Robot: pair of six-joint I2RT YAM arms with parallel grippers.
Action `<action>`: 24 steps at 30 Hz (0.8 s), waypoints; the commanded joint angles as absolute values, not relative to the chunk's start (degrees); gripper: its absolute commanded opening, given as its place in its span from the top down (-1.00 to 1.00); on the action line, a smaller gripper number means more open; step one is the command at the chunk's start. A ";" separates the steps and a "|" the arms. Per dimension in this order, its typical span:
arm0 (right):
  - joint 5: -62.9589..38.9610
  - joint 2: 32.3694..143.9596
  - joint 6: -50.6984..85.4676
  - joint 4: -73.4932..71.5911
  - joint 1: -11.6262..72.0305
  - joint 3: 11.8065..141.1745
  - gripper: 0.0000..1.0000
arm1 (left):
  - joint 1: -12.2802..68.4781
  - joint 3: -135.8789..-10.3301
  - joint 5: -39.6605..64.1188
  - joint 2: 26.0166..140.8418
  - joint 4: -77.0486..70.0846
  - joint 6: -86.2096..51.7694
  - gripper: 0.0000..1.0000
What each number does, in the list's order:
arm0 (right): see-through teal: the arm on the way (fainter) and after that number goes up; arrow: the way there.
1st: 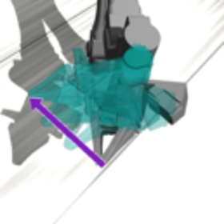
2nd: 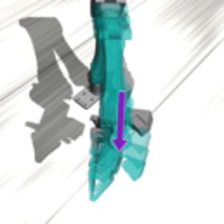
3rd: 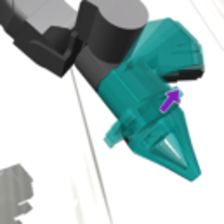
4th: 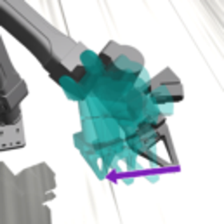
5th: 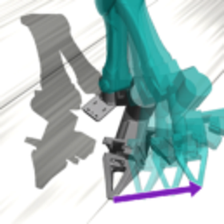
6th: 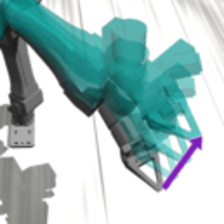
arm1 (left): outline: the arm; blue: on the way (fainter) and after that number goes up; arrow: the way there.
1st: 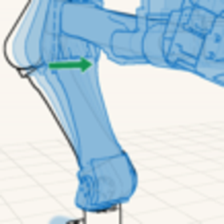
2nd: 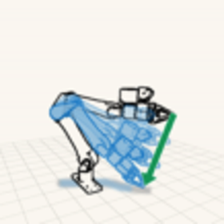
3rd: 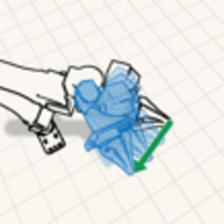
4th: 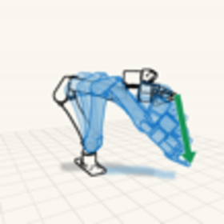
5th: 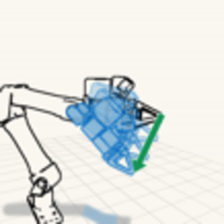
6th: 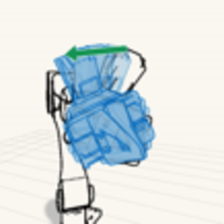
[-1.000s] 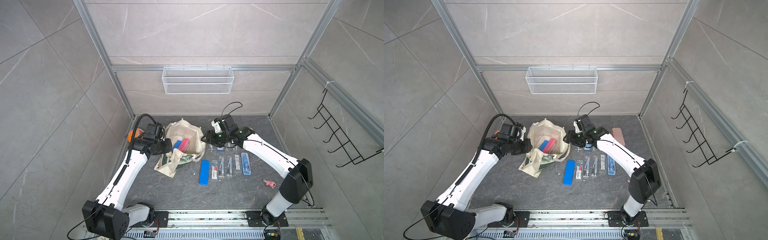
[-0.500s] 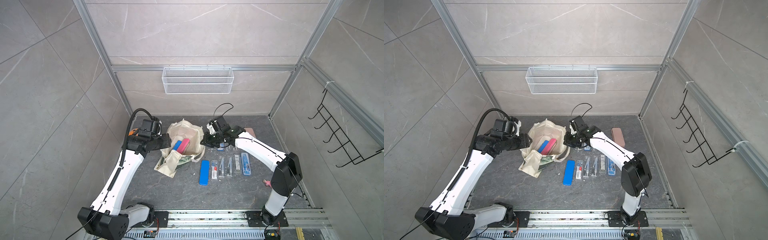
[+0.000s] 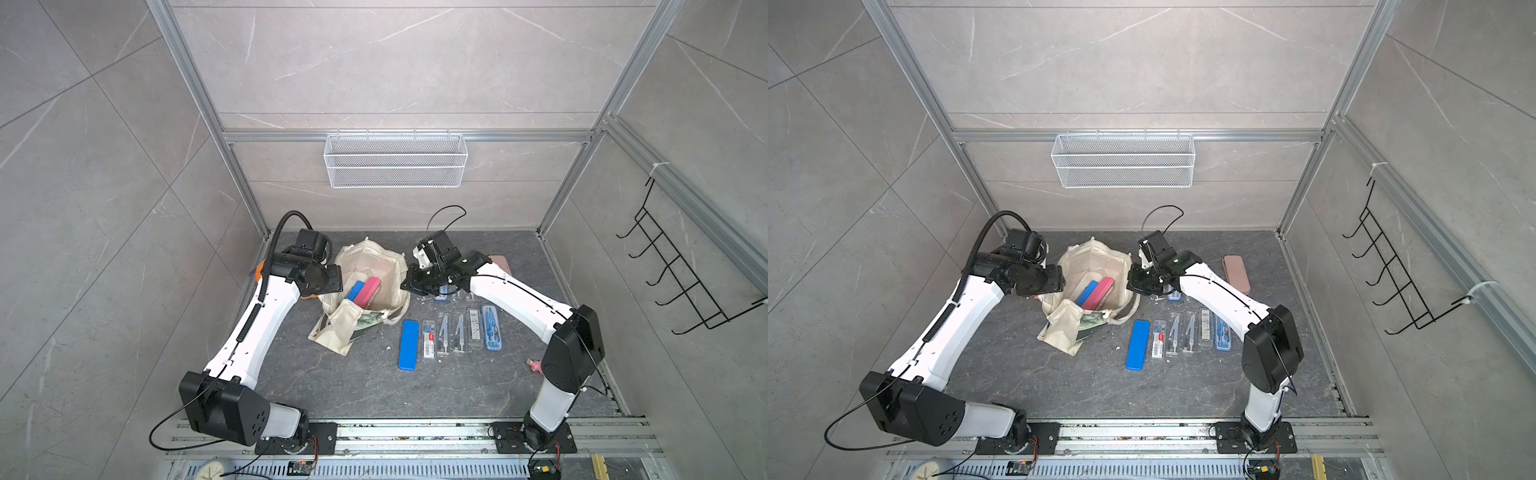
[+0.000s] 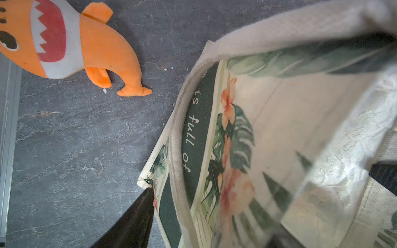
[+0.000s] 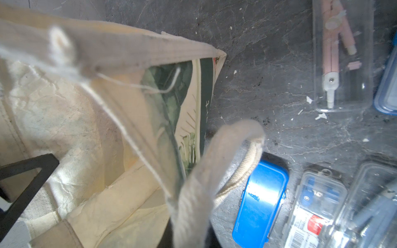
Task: Take out the compass set from the canvas bag
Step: Adjust the canvas bag at the center of the board.
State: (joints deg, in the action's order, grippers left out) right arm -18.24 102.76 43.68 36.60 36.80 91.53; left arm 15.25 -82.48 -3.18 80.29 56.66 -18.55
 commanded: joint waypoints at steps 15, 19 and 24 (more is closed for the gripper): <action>-19.42 103.72 41.95 40.06 37.00 93.58 0.75 | 13.89 -82.32 7.48 85.93 55.20 -17.01 0.73; -19.27 103.56 41.88 39.90 37.00 93.30 0.75 | 13.84 -84.96 9.53 87.80 56.30 -16.01 1.00; -19.42 102.60 43.38 37.67 37.48 91.32 0.76 | 13.83 -91.51 9.89 90.69 58.54 -14.67 1.00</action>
